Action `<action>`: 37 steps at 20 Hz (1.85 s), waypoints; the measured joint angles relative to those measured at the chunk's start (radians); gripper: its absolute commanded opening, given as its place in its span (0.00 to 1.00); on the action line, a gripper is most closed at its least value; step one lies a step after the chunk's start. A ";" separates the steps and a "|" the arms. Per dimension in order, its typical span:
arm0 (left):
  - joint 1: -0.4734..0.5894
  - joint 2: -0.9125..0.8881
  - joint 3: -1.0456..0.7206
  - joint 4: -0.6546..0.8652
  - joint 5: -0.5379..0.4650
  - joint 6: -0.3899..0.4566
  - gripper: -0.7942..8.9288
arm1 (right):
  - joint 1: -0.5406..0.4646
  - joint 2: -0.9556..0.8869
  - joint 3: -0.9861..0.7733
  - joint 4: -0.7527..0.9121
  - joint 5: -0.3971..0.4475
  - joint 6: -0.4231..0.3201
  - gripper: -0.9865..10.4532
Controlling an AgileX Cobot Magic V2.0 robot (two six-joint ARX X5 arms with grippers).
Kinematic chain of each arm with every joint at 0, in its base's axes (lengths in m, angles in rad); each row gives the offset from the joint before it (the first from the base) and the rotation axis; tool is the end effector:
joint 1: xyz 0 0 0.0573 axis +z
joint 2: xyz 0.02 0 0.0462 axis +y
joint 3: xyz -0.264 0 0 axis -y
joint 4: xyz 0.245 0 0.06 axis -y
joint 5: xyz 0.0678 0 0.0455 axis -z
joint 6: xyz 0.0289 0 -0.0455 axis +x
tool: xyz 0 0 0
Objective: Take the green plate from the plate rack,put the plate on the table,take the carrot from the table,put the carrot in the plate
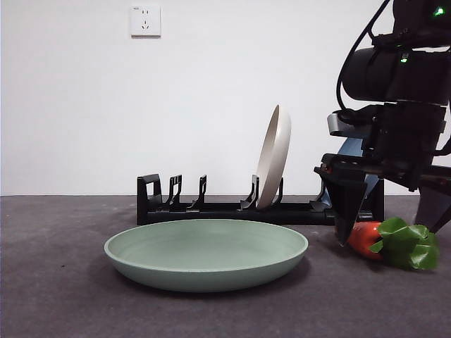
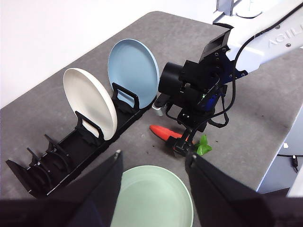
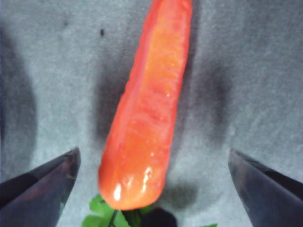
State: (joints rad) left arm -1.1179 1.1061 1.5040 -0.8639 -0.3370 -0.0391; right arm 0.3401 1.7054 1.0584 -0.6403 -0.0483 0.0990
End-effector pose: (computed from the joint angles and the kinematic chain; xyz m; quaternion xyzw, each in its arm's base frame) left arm 0.0914 -0.1660 0.4470 0.1359 0.1797 -0.3669 0.9026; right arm 0.2957 0.1061 0.1725 -0.0483 0.6007 0.1248 0.7882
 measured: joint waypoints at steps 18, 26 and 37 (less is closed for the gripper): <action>0.000 0.000 0.000 0.002 -0.023 -0.007 0.32 | 0.000 0.000 0.000 0.009 -0.004 0.036 0.07; 0.000 0.000 0.000 0.000 -0.024 -0.007 0.31 | 0.024 -0.080 0.000 0.008 -0.050 0.032 0.07; 0.000 0.000 0.000 -0.026 -0.020 -0.007 0.31 | 0.399 -0.114 0.000 0.240 -0.057 0.097 0.07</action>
State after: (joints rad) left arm -1.1175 1.1061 1.5040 -0.8898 -0.3573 -0.0460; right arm 0.7391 1.5909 1.0588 -0.4004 -0.1051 0.1963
